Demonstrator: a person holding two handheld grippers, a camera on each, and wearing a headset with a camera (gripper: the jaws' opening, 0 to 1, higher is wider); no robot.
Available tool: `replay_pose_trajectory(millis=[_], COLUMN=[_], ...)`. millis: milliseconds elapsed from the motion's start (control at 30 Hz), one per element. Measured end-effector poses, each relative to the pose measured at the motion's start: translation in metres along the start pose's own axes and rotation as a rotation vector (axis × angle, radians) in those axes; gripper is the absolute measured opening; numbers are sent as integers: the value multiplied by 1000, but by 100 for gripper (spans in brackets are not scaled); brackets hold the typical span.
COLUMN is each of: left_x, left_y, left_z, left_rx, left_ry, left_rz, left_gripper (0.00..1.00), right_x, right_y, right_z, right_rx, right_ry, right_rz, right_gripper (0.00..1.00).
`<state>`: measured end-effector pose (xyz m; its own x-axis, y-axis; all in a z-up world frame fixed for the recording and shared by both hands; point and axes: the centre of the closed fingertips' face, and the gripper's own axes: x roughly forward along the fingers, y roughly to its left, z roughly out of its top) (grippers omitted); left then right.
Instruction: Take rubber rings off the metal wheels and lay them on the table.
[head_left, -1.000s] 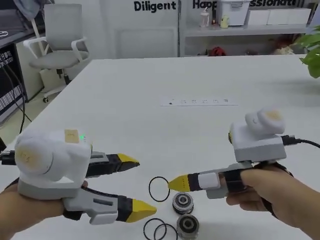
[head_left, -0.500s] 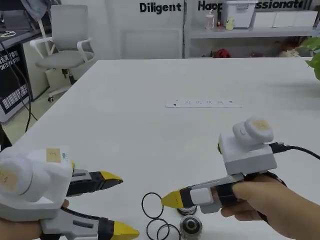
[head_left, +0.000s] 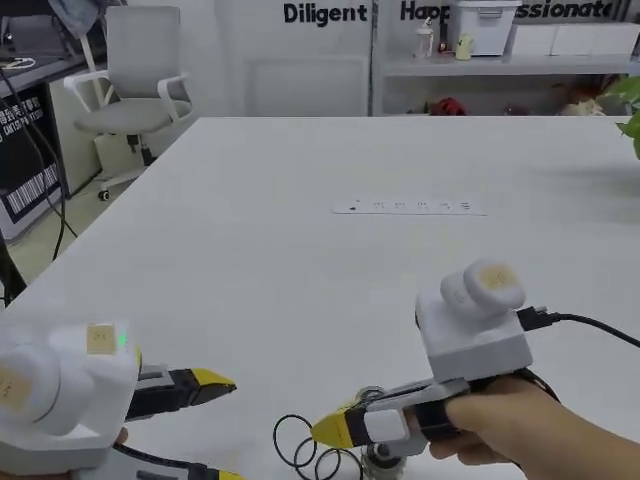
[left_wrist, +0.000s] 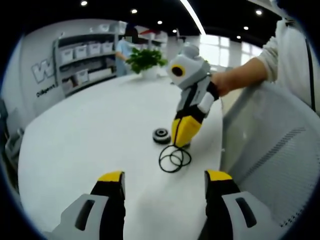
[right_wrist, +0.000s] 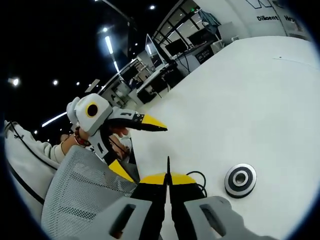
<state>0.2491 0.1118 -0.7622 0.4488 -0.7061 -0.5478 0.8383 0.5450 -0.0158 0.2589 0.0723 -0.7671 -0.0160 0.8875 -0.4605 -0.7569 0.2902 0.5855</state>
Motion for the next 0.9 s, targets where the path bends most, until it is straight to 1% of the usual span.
replay_pose_trajectory(millis=[133, 233, 267, 367, 533, 667, 800, 900], left_x=[0, 0, 0, -1, -2, -2, -3, -3], left_y=[-3, -4, -3, -4, -4, -4, -4, -4], left_z=[-3, -5, -6, -5, -5, -5, -5, -5], left_rx=[-12, -11, -11, -16, -17, -14, -14, -14], left_ry=[1, 9, 9, 4, 4, 6, 5, 5], left_rz=[-3, -3, -4, -2, 1, 3, 3, 5], left_gripper=[65, 65, 65, 65, 65, 65, 65, 65], right_x=[2, 3, 3, 3, 3, 2, 2, 1], right_y=[-3, -8, -10, -13, -17, -21, -23, -24], right_z=[-3, -6, -7, -7, -8, -10, -8, -8], right_rx=[0, -22, -33, -45, -53, -66, -76, -84], right_ry=[1, 11, 13, 16, 15, 23, 19, 21], right_rz=[-6, -33, -48, -62, -75, -92, -104, -106], right_gripper=[0, 0, 0, 0, 0, 0, 5, 6])
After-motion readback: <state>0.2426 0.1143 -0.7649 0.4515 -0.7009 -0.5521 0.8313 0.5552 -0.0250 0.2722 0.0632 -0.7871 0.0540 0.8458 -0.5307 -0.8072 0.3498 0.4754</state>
